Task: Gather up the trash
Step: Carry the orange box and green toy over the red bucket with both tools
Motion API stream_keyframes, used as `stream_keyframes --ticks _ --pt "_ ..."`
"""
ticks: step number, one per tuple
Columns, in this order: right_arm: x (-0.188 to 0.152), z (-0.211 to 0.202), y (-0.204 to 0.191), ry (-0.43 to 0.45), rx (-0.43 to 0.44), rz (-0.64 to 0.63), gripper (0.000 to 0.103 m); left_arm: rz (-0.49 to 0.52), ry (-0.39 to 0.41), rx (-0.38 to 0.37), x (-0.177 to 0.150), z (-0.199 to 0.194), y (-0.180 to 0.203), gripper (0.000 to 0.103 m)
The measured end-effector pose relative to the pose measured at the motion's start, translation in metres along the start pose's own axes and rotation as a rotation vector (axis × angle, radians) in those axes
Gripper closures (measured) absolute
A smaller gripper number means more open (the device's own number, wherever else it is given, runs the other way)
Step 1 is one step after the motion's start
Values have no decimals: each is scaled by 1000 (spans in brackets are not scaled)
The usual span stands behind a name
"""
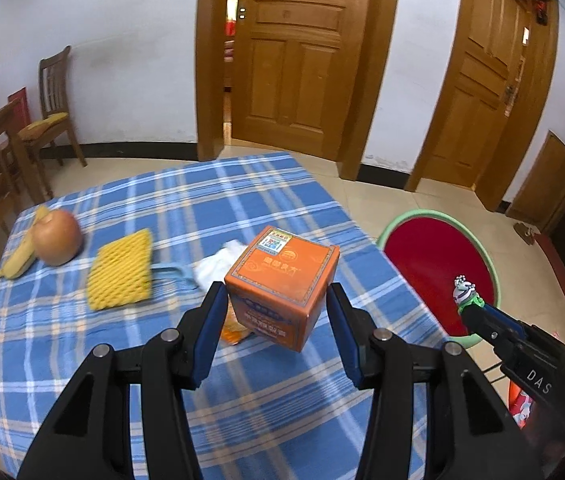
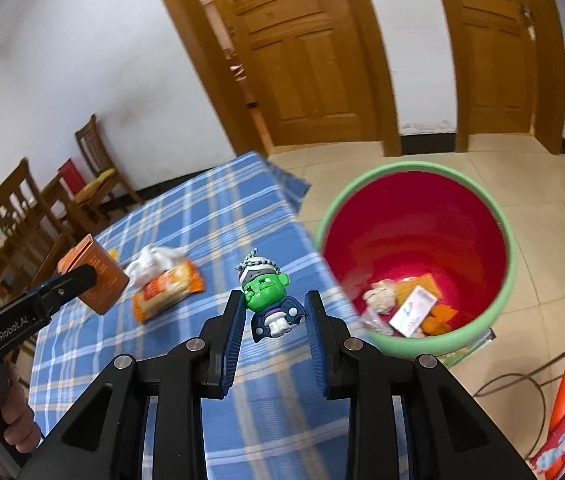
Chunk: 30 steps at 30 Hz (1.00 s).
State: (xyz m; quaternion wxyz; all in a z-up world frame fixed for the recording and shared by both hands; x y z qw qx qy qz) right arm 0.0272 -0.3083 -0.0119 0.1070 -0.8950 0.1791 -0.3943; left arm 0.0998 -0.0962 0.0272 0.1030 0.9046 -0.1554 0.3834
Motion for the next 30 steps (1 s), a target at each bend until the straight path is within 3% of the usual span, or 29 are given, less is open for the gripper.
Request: stream_keyframes --ticks 17,30 --pt "10 11 74 3 -72 145 72 128 -48 -98 20 46 82 52" --pt "11 21 107 -16 -91 215 68 194 -90 -140 24 84 126 52"
Point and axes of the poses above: each gripper's, at about its wrist camera, not at the fingertips, and z roughly the way its jaws point, y to its right, x to its top, the point moved 1 cm from there along z, roughly the way its jaws point, and after that the axes turned 3 degrees about z, right-handed, at the moved point
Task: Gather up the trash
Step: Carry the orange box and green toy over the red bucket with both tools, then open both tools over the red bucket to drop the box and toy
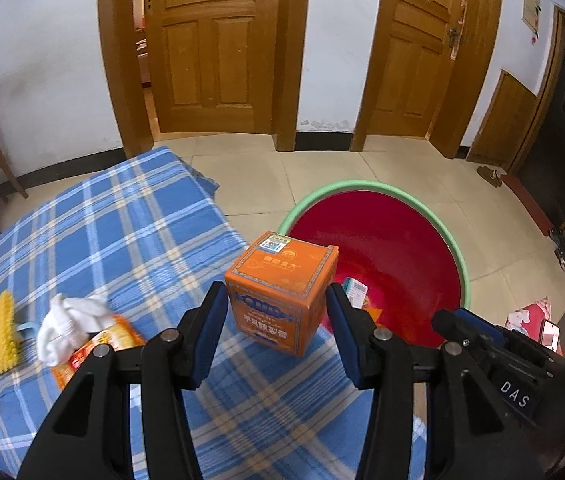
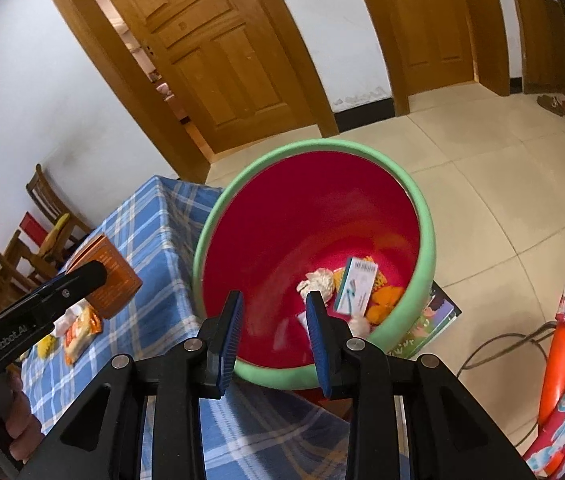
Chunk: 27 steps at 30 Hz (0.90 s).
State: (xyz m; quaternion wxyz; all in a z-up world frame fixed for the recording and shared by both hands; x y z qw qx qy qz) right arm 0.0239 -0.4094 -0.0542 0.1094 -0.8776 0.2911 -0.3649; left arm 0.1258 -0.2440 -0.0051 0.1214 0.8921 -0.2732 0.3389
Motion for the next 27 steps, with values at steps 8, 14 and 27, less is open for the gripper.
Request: stream_keyframes --ticks 8,14,27 --pt "1 0 12 1 -8 33 66 27 -5 -40 8 18 19 49" --pt "1 0 17 -4 -12 50 62 7 -9 -41 10 22 20 38" --pt "-4 -9 3 0 20 27 47 -49 -9 2 -4 -1 -6 38"
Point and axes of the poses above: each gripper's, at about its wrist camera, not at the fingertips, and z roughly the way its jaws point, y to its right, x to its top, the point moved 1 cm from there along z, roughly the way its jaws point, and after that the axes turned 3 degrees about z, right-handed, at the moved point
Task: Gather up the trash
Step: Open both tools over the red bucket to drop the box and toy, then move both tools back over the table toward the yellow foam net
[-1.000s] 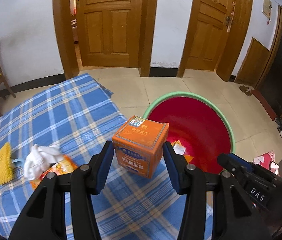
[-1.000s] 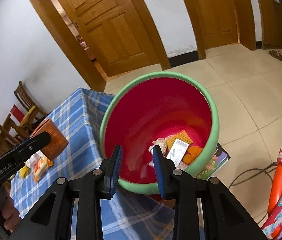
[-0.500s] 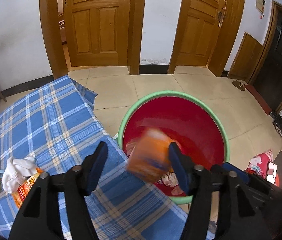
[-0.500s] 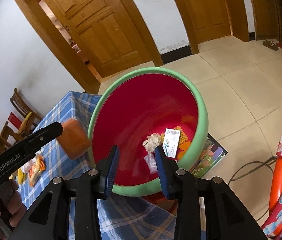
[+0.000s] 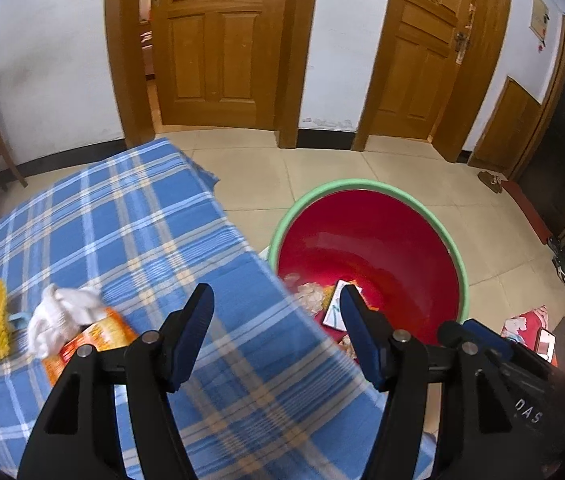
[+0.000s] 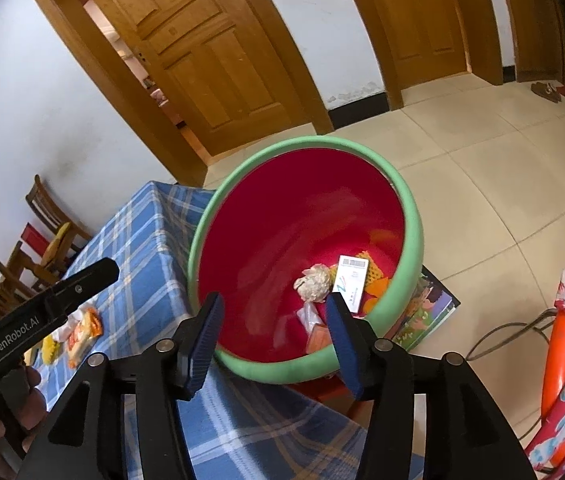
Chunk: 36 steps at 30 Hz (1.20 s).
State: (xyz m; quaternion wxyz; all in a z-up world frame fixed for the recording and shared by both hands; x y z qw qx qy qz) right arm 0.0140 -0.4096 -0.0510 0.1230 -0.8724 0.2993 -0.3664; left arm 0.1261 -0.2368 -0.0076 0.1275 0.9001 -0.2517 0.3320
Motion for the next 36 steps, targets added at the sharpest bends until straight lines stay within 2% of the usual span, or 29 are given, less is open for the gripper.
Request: stream_keyframes --ticks 10,16,26,36 --pt "-7 -7 -28 -9 37 -52 44 -77 21 60 -15 -28 -39 38" --pt "-13 -11 -50 -12 54 -95 44 -118 38 131 -21 -42 -66 38" --pt "-27 -11 -86 -37 92 -173 44 -214 65 225 -36 -72 -122 38" --pt "-36 -4 -127 -60 108 -247 44 -257 77 309 -51 -95 -178 38"
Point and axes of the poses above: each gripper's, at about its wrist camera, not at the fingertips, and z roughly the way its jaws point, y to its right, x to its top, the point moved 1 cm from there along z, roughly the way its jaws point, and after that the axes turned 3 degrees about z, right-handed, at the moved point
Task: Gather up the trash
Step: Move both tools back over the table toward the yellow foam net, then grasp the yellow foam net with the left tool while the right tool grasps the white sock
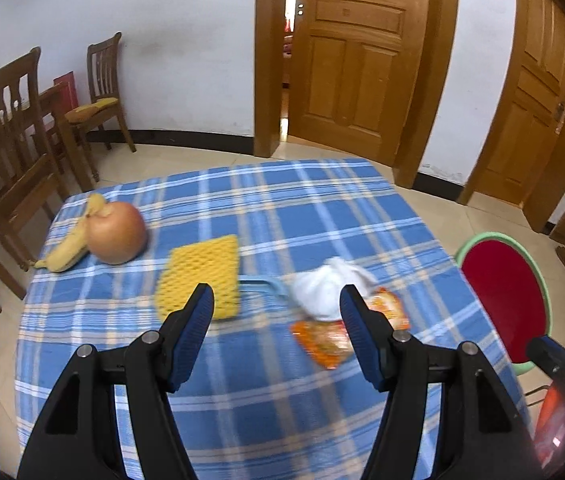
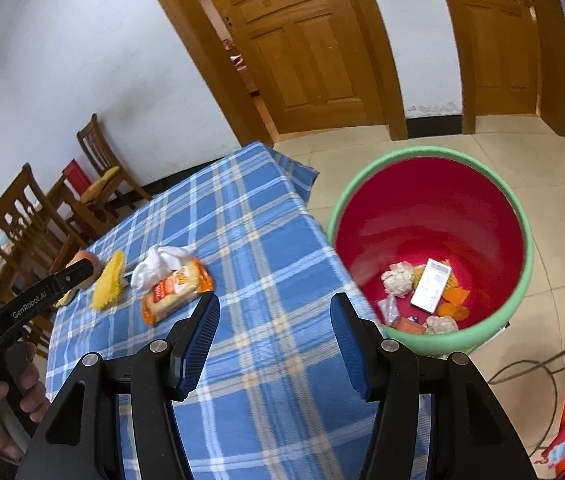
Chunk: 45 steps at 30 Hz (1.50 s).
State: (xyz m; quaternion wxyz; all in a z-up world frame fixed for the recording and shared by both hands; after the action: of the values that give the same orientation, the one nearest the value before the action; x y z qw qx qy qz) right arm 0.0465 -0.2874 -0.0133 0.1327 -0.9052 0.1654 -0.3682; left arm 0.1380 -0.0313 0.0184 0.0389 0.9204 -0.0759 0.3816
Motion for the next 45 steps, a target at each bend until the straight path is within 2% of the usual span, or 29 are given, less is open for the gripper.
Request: stream_keyframes --ticks 11,26,28,30,36,38,43,44,45 --pt "7 28 -50 -45 16 -99 44 -45 -54 40 -5 33 -49 38" --pt "14 84 -96 -101 27 -140 44 -114 -137 -13 -9 88 -76 38" --pt "15 93 -102 -107 28 -149 41 -134 -143 -22 -11 93 -81 38" --pt "17 102 -108 -106 37 -150 27 -155 -145 -47 -13 97 -86 39" --pt "21 127 -120 -137 55 -159 26 -176 -125 -57 -13 96 -94 54" --pt "21 134 -124 -148 53 -171 26 -191 -121 -65 -14 95 -97 62" --pt "18 145 -129 -158 42 -194 26 -234 -115 -105 -13 91 -103 70" --pt "18 146 -130 -153 43 -199 30 -238 -109 -109 -13 88 -103 71" --pt "18 146 -130 -152 44 -205 38 -238 -105 -111 -13 86 -103 72"
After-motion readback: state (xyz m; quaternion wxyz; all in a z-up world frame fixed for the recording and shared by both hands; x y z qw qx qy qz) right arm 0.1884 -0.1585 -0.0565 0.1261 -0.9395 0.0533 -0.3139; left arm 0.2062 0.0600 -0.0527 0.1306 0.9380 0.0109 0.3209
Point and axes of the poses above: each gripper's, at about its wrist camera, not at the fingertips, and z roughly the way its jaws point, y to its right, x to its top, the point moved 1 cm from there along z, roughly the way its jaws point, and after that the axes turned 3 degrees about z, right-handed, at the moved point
